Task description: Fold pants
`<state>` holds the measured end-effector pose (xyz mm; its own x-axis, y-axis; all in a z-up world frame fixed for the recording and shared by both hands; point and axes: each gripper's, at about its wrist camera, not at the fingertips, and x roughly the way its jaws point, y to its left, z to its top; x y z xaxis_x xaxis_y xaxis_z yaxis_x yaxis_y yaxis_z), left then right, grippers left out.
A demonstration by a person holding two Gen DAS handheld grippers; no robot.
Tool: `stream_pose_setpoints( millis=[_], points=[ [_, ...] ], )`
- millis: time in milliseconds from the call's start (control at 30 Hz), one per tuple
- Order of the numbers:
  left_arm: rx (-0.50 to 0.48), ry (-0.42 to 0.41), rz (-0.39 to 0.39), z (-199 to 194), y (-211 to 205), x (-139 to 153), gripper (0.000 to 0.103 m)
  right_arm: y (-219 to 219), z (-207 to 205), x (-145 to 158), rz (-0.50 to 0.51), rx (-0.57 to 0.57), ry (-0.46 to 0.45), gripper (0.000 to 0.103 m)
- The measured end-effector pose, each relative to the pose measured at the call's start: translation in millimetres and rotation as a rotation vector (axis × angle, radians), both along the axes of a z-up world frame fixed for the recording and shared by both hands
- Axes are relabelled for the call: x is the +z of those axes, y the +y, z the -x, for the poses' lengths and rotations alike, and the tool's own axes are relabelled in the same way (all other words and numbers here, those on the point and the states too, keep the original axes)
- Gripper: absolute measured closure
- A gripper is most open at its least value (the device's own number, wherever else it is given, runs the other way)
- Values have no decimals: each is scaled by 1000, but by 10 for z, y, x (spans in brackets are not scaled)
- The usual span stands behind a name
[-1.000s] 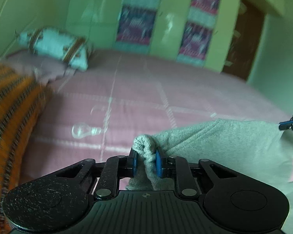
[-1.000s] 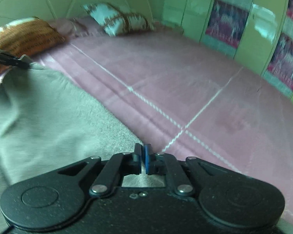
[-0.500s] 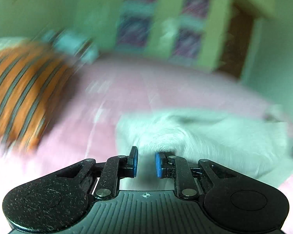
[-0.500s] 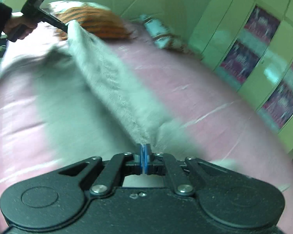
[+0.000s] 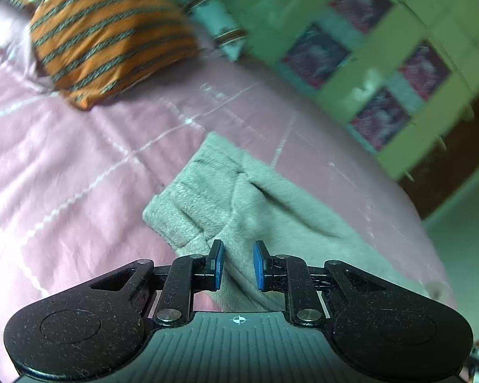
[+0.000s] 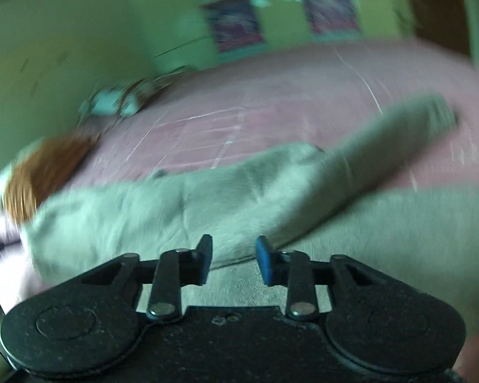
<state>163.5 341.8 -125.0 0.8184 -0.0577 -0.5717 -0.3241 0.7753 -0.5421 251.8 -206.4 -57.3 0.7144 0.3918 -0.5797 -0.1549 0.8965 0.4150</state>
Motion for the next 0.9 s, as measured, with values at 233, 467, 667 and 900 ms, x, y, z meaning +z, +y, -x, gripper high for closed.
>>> stream_pose_setpoints(
  millis=[233,467,667,900],
  points=[
    [34,21,132,-210,92,-140,76,-249,-345,-372,-221,-135,143,64],
    [52,23,159,-237,89,-187,76,-242,-523,-686,-298,-188,194,81],
    [64,-19,89,-245,75,-20,101,-142,-392,-382,-204,-132,109,103],
    [51,-54,91,16,264,183,102,-141,66,-10,-155,-21,3,103]
  ],
)
